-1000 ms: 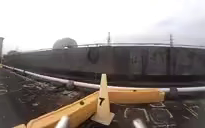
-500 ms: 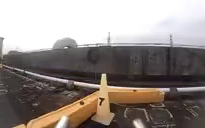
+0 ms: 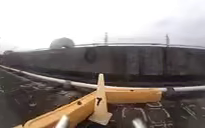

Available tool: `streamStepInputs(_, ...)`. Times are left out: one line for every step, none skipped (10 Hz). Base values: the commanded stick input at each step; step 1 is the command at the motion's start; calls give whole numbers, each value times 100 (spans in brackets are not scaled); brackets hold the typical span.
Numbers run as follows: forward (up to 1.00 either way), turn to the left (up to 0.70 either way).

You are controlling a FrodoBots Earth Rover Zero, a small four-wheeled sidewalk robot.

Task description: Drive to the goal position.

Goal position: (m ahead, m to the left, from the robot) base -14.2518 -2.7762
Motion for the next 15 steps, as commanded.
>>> streamStepInputs(0,-70)
streamStepInputs(0,-70)
streamStepInputs(0,-70)
streamStepInputs(0,-70)
streamStepInputs(0,-70)
streamStepInputs(0,-70)
streamStepInputs(0,-70)
streamStepInputs(0,-70)
streamStepInputs(0,-70)
streamStepInputs(0,-70)
streamStepInputs(0,-70)
streamStepInputs(0,-70)
streamStepInputs(0,-70)
streamStepInputs(0,-70)
streamStepInputs(0,-70)
